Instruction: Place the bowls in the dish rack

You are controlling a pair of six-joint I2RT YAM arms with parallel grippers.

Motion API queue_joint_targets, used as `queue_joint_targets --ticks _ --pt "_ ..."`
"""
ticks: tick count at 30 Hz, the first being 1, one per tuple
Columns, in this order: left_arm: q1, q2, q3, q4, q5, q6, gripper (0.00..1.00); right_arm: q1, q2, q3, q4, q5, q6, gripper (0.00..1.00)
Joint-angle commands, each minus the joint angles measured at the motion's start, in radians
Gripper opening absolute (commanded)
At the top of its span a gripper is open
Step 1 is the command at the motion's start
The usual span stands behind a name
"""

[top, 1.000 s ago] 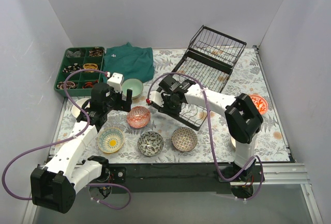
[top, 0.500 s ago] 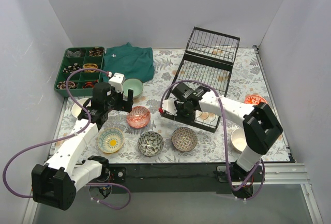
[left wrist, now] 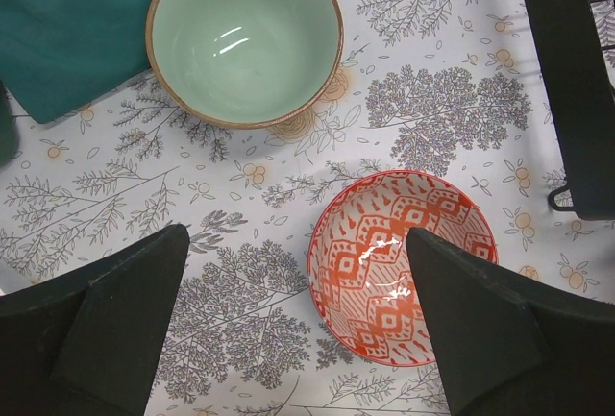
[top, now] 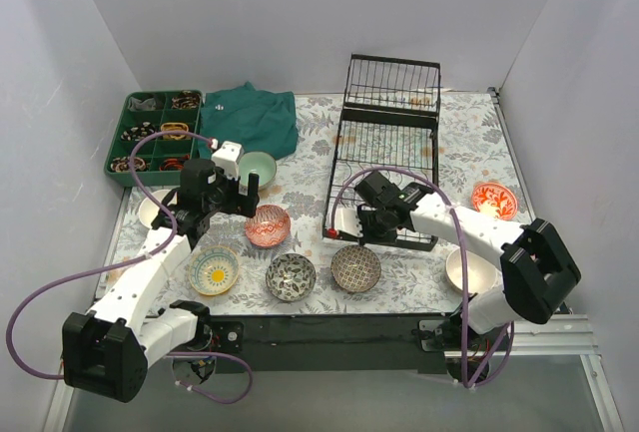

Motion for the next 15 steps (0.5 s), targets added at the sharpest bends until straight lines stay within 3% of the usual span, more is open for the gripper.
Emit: queue_joint_targets --ticks 1,15 --pt "0.004 0.006 0.033 0.002 0.024 0.012 0.98 0.002 -0.028 -0.032 0.039 0.029 -0.164 0.01" --pt "0.008 0.064 0.063 0.027 0.061 0.009 0.98 -0.070 -0.129 -0.173 0.068 0.064 -0.224 0.01"
